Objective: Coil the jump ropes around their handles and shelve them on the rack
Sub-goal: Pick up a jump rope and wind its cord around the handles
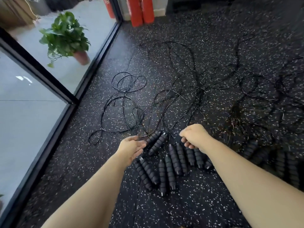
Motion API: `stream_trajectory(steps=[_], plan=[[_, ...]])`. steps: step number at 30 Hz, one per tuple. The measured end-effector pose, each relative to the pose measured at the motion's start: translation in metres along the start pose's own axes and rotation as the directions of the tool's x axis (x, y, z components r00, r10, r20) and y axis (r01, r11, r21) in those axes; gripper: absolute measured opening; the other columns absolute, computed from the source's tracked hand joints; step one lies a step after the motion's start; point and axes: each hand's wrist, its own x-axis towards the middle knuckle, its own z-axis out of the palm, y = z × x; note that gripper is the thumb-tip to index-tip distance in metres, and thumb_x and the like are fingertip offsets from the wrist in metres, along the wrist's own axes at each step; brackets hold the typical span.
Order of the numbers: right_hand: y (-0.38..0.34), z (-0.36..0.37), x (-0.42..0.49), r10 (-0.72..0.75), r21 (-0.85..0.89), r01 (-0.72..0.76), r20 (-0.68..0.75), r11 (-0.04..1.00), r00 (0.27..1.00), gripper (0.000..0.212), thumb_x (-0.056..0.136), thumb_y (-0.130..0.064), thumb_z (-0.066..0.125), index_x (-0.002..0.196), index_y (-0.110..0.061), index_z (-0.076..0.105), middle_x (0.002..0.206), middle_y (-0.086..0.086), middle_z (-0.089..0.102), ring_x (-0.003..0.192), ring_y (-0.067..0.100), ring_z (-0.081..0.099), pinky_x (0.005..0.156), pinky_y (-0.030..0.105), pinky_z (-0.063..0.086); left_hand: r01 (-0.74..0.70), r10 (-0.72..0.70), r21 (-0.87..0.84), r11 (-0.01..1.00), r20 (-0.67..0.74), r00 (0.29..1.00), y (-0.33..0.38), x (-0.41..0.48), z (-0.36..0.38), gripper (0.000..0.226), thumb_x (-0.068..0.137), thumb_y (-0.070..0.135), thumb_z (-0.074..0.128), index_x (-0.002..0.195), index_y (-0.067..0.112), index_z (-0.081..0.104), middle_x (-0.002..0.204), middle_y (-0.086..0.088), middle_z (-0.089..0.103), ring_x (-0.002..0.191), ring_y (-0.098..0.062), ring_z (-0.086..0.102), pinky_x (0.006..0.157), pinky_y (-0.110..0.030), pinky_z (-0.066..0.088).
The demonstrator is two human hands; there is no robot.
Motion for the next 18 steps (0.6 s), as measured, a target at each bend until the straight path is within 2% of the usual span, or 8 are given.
stream_trajectory(steps=[2, 4, 6, 8, 11, 14, 18], plan=[[0.009, 0.01, 0.014, 0.026, -0.003, -0.026, 0.028, 1.0, 0.999, 0.013, 0.088, -0.007, 0.056, 0.094, -0.001, 0.066, 0.066, 0.006, 0.06, 0.049, 0.017, 0.049, 0.042, 0.021, 0.037, 0.022, -0.022, 0.007, 1.0, -0.04, 0.999, -0.017, 0.025, -0.004, 0.041, 0.095, -0.01, 0.052, 0.134, 0.004, 0.047, 0.1, -0.009, 0.068, 0.092, -0.019, 0.067, 0.066, -0.022, 0.057], [0.019, 0.018, 0.027, 0.047, -0.009, -0.046, 0.051, 0.999, 0.998, 0.017, 0.089, -0.006, 0.055, 0.098, 0.003, 0.067, 0.067, 0.007, 0.06, 0.049, 0.017, 0.049, 0.042, 0.021, 0.038, 0.05, -0.044, 0.066, 0.997, -0.091, 0.995, -0.037, 0.048, -0.005, 0.045, 0.092, -0.008, 0.059, 0.134, 0.003, 0.049, 0.101, -0.01, 0.066, 0.092, -0.022, 0.065, 0.075, -0.027, 0.057], [0.028, 0.022, 0.04, 0.056, -0.024, -0.055, 0.053, 0.998, 0.997, 0.018, 0.088, -0.006, 0.055, 0.098, 0.003, 0.067, 0.068, 0.008, 0.061, 0.049, 0.017, 0.049, 0.042, 0.02, 0.039, 0.075, -0.044, 0.209, 0.975, -0.153, 0.987, -0.059, 0.065, -0.001, 0.052, 0.088, -0.002, 0.068, 0.136, 0.004, 0.05, 0.11, -0.012, 0.065, 0.087, -0.021, 0.057, 0.086, -0.035, 0.052], [0.035, 0.024, 0.05, 0.047, -0.021, -0.046, 0.045, 0.999, 0.998, 0.016, 0.087, -0.005, 0.055, 0.095, 0.001, 0.067, 0.067, 0.008, 0.061, 0.048, 0.017, 0.049, 0.041, 0.02, 0.039, 0.108, -0.037, 0.335, 0.936, -0.212, 0.977, -0.08, 0.078, 0.004, 0.062, 0.084, 0.009, 0.076, 0.138, 0.005, 0.046, 0.121, -0.012, 0.059, 0.097, -0.023, 0.053, 0.09, -0.036, 0.048], [0.044, 0.025, 0.062, 0.03, -0.01, -0.029, 0.041, 1.0, 0.999, 0.013, 0.088, -0.007, 0.055, 0.088, -0.004, 0.067, 0.066, 0.007, 0.061, 0.049, 0.017, 0.049, 0.042, 0.02, 0.039, 0.254, -0.108, 0.444, 0.859, -0.328, 0.938, -0.106, 0.094, 0.011, 0.085, 0.075, 0.031, 0.085, 0.141, 0.01, 0.036, 0.139, -0.017, 0.043, 0.126, -0.034, 0.044, 0.105, -0.046, 0.042], [0.052, 0.028, 0.067, 0.031, -0.016, -0.03, 0.053, 0.999, 0.998, 0.012, 0.09, -0.007, 0.055, 0.083, -0.007, 0.065, 0.068, 0.008, 0.06, 0.051, 0.017, 0.049, 0.042, 0.02, 0.037, 0.358, -0.185, 0.418, 0.835, -0.399, 0.898, -0.12, 0.102, 0.018, 0.102, 0.071, 0.036, 0.088, 0.145, 0.006, 0.025, 0.146, -0.021, 0.037, 0.132, -0.038, 0.04, 0.107, -0.05, 0.041], [0.06, 0.027, 0.069, 0.041, -0.029, -0.039, 0.05, 0.999, 0.998, 0.013, 0.09, -0.006, 0.054, 0.083, -0.007, 0.065, 0.07, 0.009, 0.061, 0.051, 0.017, 0.049, 0.044, 0.021, 0.038, 0.383, -0.209, 0.385, 0.839, -0.421, 0.882, -0.128, 0.113, 0.02, 0.103, 0.064, 0.034, 0.091, 0.138, 0.004, 0.025, 0.139, -0.02, 0.044, 0.125, -0.037, 0.047, 0.103, -0.049, 0.045]])
